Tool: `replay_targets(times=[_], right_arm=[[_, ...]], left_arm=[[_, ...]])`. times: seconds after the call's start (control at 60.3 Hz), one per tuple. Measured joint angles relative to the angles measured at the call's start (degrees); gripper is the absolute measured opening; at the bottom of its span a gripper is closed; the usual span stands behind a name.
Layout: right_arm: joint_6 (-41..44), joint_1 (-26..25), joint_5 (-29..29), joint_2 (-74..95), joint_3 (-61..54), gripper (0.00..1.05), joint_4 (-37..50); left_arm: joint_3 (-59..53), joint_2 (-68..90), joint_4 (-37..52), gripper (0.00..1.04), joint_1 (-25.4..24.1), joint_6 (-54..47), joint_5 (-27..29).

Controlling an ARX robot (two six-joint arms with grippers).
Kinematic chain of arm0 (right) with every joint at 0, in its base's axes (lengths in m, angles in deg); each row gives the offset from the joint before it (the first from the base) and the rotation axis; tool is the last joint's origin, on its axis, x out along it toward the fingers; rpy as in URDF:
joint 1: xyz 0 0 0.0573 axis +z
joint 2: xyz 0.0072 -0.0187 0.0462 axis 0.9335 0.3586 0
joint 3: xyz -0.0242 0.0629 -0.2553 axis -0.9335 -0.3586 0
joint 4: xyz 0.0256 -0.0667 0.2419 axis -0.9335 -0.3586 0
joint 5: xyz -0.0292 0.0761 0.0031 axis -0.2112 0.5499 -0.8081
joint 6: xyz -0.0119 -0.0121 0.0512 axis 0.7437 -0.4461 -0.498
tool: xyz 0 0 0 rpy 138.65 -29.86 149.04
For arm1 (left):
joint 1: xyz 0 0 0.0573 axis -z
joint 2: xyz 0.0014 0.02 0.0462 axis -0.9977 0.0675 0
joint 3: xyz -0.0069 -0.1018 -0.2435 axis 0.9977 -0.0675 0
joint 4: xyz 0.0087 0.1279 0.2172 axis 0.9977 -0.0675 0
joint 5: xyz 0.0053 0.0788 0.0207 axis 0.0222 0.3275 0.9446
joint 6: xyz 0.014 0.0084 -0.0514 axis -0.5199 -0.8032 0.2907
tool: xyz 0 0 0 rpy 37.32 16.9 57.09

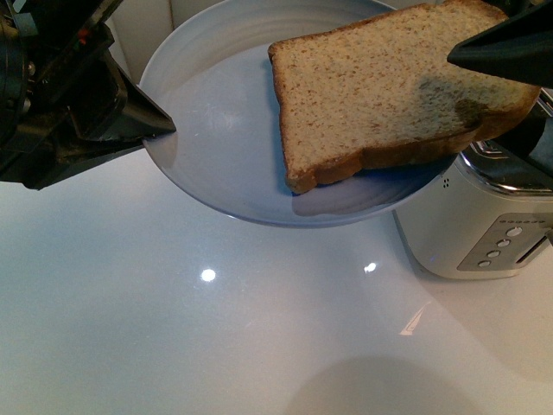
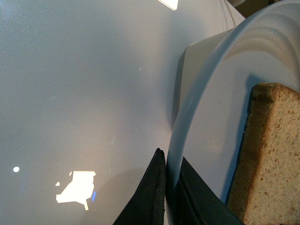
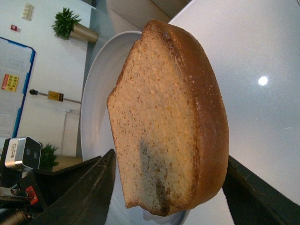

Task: Left arm holds plate, right arm toasts bread

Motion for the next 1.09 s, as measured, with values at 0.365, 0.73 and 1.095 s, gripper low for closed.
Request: replay_targets(times=[0.365, 0.73, 1.095], right_arm=[[0.09, -1.2, 0.09, -1.22, 0.0, 0.03, -1.16], [6.84, -6.29, -0.48, -10.23, 3.63, 0.03, -11.26], [25.33, -16.2, -9.01, -13.66, 13.97, 0.03, -20.24]], left_arm=[[0.0, 0.0, 0.0, 0.03, 0.0, 0.15, -0.07], [0.0, 0.0, 0.0, 0.03, 0.0, 0.15, -0.11], [0.0, 0.0, 0.0, 0.03, 0.0, 0.17, -0.13]])
